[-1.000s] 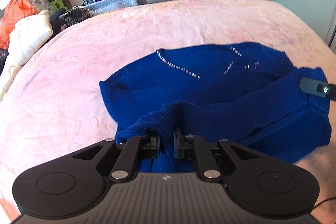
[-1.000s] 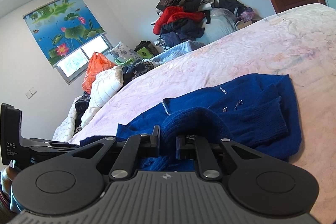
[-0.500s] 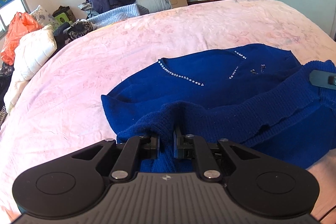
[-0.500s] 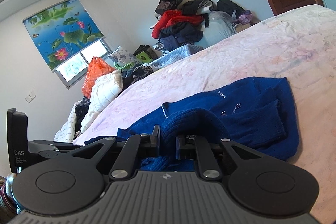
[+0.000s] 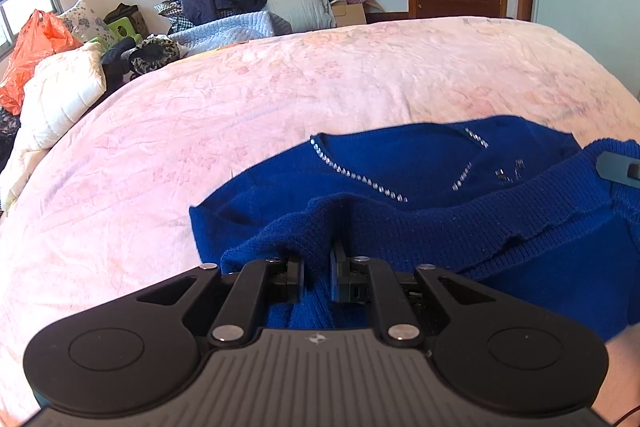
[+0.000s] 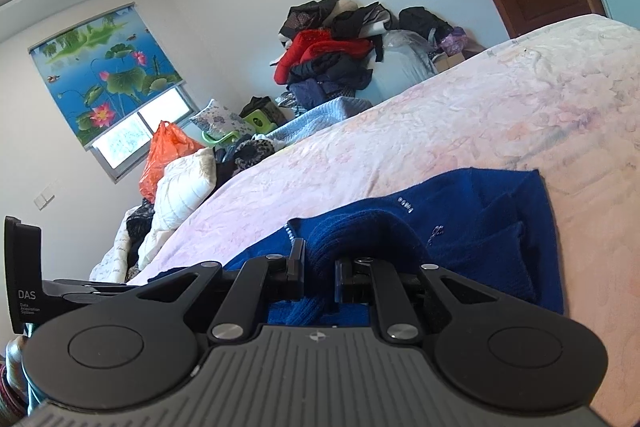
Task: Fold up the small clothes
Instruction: 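Lower the hem onto the beaded collar with both grippers, then open both grippers and release the folded hem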
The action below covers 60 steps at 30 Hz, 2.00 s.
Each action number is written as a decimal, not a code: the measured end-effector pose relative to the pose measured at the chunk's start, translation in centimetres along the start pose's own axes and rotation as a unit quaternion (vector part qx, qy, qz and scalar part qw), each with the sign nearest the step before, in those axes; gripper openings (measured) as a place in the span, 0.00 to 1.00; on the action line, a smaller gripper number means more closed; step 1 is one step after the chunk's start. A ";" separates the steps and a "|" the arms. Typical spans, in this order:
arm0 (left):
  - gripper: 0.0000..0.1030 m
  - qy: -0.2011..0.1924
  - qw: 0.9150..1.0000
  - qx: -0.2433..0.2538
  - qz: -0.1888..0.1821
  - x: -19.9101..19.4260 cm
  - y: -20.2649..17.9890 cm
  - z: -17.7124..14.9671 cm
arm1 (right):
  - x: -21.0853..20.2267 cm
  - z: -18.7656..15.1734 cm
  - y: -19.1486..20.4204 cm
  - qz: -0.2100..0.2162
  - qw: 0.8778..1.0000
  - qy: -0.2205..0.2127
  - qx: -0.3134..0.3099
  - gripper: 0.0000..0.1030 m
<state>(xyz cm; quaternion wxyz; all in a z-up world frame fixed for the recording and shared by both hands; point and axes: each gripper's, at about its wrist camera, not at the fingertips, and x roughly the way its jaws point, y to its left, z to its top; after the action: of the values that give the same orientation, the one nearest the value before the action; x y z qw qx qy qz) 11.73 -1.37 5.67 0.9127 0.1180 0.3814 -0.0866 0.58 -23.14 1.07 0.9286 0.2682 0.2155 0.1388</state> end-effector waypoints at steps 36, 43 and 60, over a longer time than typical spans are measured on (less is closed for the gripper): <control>0.15 0.106 0.952 -0.222 -0.183 11.7 9.0 4.2 | 10.2 1.9 -10.1 -0.029 0.985 0.056 0.162 0.43; 0.55 0.078 0.913 -0.348 -0.198 11.6 14.2 4.1 | 9.5 3.2 -9.2 -0.089 0.989 0.009 0.121 0.63; 0.60 -0.032 0.994 0.092 -0.046 4.8 3.9 -1.5 | 10.9 3.0 -4.0 -0.155 0.987 0.026 -0.027 0.76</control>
<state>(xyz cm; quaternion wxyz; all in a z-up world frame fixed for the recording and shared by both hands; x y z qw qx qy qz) 15.00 2.49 1.77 0.9046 0.1809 0.3477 -0.1674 12.05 -23.60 -2.45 0.9399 0.2025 0.2747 0.0058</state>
